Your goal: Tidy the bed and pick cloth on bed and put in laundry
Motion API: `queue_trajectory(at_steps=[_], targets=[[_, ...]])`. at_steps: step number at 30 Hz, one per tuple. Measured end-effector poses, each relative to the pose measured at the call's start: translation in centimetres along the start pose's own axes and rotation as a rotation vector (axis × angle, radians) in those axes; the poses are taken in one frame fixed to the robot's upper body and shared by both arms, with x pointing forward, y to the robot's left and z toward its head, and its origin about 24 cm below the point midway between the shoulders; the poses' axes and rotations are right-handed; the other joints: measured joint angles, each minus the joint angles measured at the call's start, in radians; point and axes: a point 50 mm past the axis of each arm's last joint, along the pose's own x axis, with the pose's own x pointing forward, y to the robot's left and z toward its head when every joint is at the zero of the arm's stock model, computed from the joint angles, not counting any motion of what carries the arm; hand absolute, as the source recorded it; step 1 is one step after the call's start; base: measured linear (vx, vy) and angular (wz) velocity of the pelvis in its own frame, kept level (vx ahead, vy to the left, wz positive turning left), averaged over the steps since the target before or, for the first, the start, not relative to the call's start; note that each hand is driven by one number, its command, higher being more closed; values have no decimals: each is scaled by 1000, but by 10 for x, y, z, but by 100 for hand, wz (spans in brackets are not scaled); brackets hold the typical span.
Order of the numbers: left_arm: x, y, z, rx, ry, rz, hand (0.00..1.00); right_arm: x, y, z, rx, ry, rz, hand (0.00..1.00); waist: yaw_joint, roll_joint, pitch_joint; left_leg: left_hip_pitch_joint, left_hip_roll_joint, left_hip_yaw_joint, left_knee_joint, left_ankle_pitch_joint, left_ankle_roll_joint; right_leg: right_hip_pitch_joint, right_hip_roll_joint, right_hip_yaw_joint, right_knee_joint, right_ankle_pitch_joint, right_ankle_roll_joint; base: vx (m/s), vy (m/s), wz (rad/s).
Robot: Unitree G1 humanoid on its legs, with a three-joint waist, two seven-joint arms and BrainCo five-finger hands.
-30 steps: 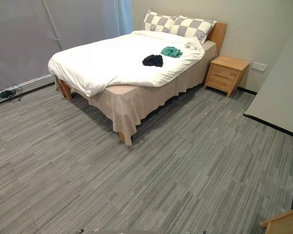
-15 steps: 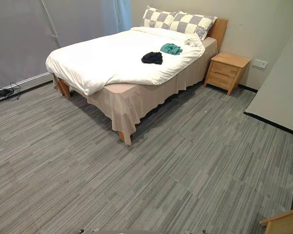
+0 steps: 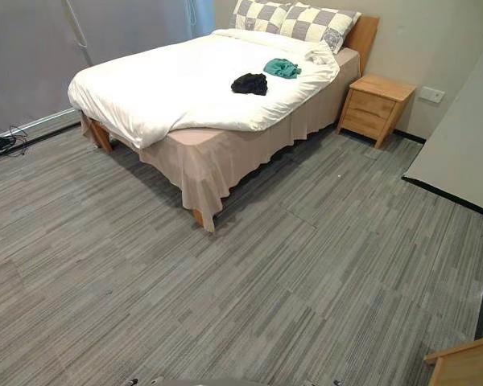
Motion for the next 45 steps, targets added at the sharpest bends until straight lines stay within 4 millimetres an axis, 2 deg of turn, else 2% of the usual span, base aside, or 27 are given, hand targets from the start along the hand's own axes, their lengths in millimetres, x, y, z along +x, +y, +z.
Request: queue_trajectory(at_steps=[3,5,7,8,9,10,13,15,17,19,21,22,23,25,26,28,30,33,35,37,38,39,40,41,42,43,45], targets=[[1,-1,2,6,-6,-3,0,1,2,9,-6,-21,12,0,1,0,5,-24,0,14,0,-4,5,-72,-4,7,100,-46,10,2,-34,-11],[2,0,6,20,-13,-6,0,2,3,13,-1,-30,13,0,1,-2,26,-12,-6,21,0,-31,18,-153,-23,0,303,-108,88,-3,-19,-12],[2,2,6,22,-12,-3,0,2,4,16,3,-40,17,0,4,-7,37,14,-10,34,0,-47,25,-266,-43,-5,563,-108,119,-43,6,-19],[2,3,6,23,-12,1,0,2,4,17,6,-43,15,0,2,4,43,24,-11,35,0,-51,29,-300,-55,-12,643,-103,130,0,0,0],[3,6,7,27,-12,6,0,2,7,17,27,-56,22,0,-12,-22,48,43,-10,23,0,-62,35,-356,-98,-59,764,-129,124,59,3,24],[3,7,8,28,-14,8,0,1,7,12,39,-44,21,0,-23,-17,43,50,-4,9,0,-65,35,-374,-121,-84,782,-148,114,80,2,33],[6,6,17,21,-23,6,0,0,5,6,53,-31,18,0,-33,-11,49,44,40,-35,6,-77,19,-416,-138,-116,576,-151,102,201,-83,36],[8,6,29,11,-45,7,0,0,5,6,54,-28,17,0,-44,-7,54,37,77,-59,7,-98,-14,-435,-135,-115,273,-25,98,326,-188,26],[10,9,36,-13,-60,19,0,-1,7,4,58,-23,22,0,-58,-18,60,50,90,-69,7,-127,-48,-468,-161,-103,90,86,140,320,-214,16],[12,12,43,-50,-68,32,0,-1,5,-2,72,-8,20,0,-63,-34,69,86,96,-82,33,-190,-75,-496,-197,-78,73,111,161,484,-413,23],[11,5,43,-89,-68,23,0,-3,-4,-14,84,32,-1,0,-69,-12,69,137,138,-98,43,-251,-59,-527,-173,-78,213,168,132,482,-435,25],[9,-4,33,-112,-41,5,0,-4,-9,-17,90,41,-17,0,-79,45,50,148,191,-101,84,-273,-19,-562,-126,-86,324,136,104,570,-483,1],[8,-10,33,-137,-48,-8,0,-1,-16,-10,87,24,-30,0,-78,72,48,81,233,-90,255,-244,-49,-562,-91,-89,364,111,57,567,-510,-9],[8,-9,36,-148,-57,-4,0,0,-14,-2,83,4,-25,0,-78,73,56,-60,284,-104,595,-125,-62,-492,-55,-102,332,75,6,694,-530,-25],[8,-6,39,-151,-71,0,0,0,-12,1,67,-6,-20,0,-77,72,65,-137,314,-118,828,-72,-97,-414,-22,-104,297,54,-28,653,-419,-19],[8,-3,44,-168,-94,9,0,1,-11,3,16,-12,-11,0,-50,62,80,-210,333,-113,1084,-92,-104,-271,30,-85,218,37,-63,674,-364,-40],[8,2,53,-184,-131,22,0,2,-4,11,-17,-33,10,0,-22,36,90,-276,311,-76,1149,-130,-99,-164,48,-55,153,23,-85,620,-277,-52],[8,6,59,-201,-166,40,0,5,5,39,-19,-95,32,0,7,11,112,-391,209,-4,946,-220,-116,-38,26,0,60,20,-87,521,-88,-65],[8,5,59,-192,-167,35,0,6,7,45,-21,-113,37,0,18,-2,118,-407,139,60,655,-213,-112,26,-14,3,11,0,-60,437,37,-32],[8,0,55,-145,-151,13,0,5,0,38,-37,-111,20,0,22,30,111,-413,117,247,344,-78,-66,114,-14,-11,-34,-61,-31,500,118,10],[7,-2,51,-139,-142,7,0,5,-3,38,-42,-114,14,0,22,39,109,-412,123,303,326,-46,-31,135,-7,-15,-29,-85,-24,551,201,11],[7,0,41,-140,-115,11,0,4,1,33,-56,-102,23,0,32,21,99,-403,114,338,368,6,139,164,-22,-12,13,-150,-8,584,221,25],[7,10,32,-125,-88,35,0,3,7,26,-79,-86,41,0,23,-29,79,-400,67,329,382,-46,155,145,-61,-32,94,-175,17,586,210,33],[7,11,31,-123,-81,36,0,2,8,24,-92,-84,48,0,24,-38,74,-394,49,314,373,-57,164,118,-74,-38,174,-178,24,613,207,68],[6,11,30,-122,-79,36,0,2,12,25,-98,-84,58,0,26,-40,74,-366,21,278,341,-62,157,38,-85,-55,378,-153,102,733,278,100],[7,11,31,-116,-80,35,0,3,13,24,-89,-76,60,0,21,-36,75,-328,-5,203,305,-65,151,-68,-95,-44,628,-70,274,720,278,123],[7,11,31,-73,-77,24,0,3,11,25,-87,-80,57,0,14,-34,81,-233,-42,112,254,-72,146,-147,-114,-40,851,-99,264,548,153,159]])
